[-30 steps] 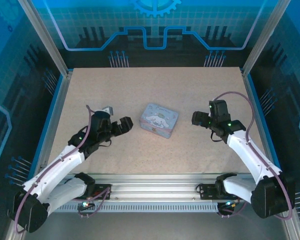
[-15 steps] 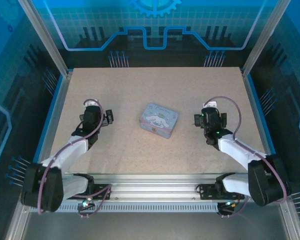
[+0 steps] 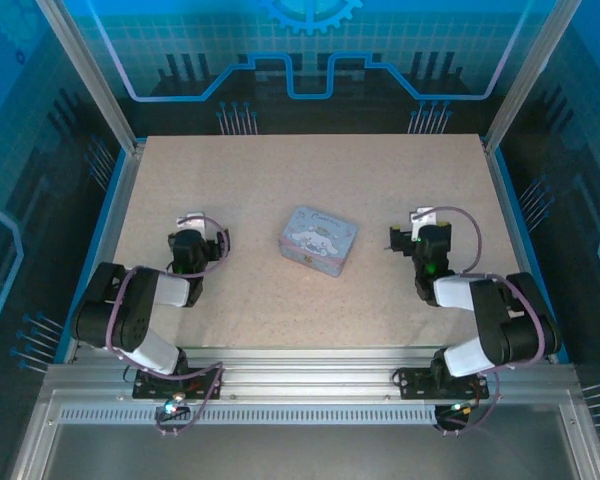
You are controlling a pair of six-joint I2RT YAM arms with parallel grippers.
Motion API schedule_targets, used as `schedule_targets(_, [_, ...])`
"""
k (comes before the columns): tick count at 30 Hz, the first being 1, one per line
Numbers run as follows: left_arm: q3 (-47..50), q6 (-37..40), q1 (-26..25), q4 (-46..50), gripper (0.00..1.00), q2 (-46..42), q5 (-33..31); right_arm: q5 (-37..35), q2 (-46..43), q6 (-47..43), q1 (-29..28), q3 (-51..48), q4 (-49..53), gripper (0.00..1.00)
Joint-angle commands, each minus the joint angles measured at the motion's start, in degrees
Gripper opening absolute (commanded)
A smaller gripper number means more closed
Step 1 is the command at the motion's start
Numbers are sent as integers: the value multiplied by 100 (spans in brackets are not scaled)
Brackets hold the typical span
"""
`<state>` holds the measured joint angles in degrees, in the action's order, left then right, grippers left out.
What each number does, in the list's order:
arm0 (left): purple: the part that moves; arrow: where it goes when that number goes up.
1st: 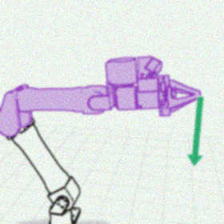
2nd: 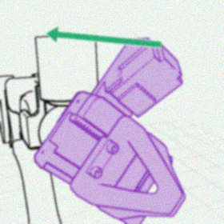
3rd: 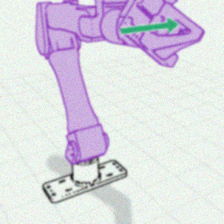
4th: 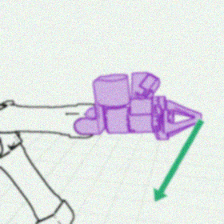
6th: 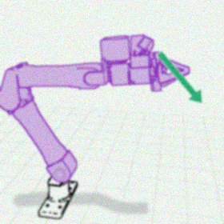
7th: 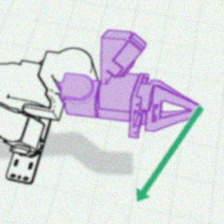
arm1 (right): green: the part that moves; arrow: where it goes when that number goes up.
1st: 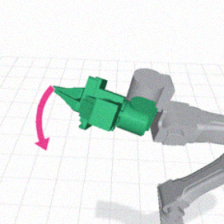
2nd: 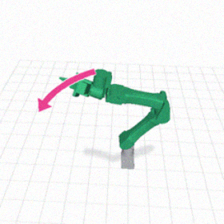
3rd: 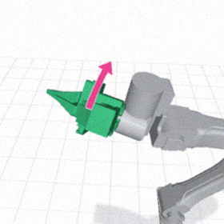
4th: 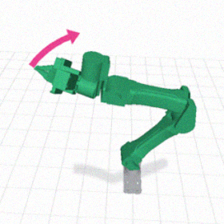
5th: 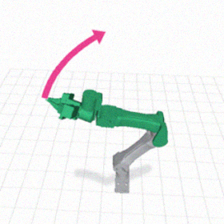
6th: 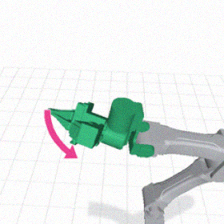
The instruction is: Unlock a padlock with a key
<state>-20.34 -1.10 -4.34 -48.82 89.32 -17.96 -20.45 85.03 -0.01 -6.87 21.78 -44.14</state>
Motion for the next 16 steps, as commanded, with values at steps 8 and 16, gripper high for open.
schedule_targets(8, [-23,146,12,-737,99,-7,-15,539,115,165,116,203,-123,100])
schedule_targets(16, [-32,137,20,-724,99,-11,16,1128,119,56,232,244,-23,100])
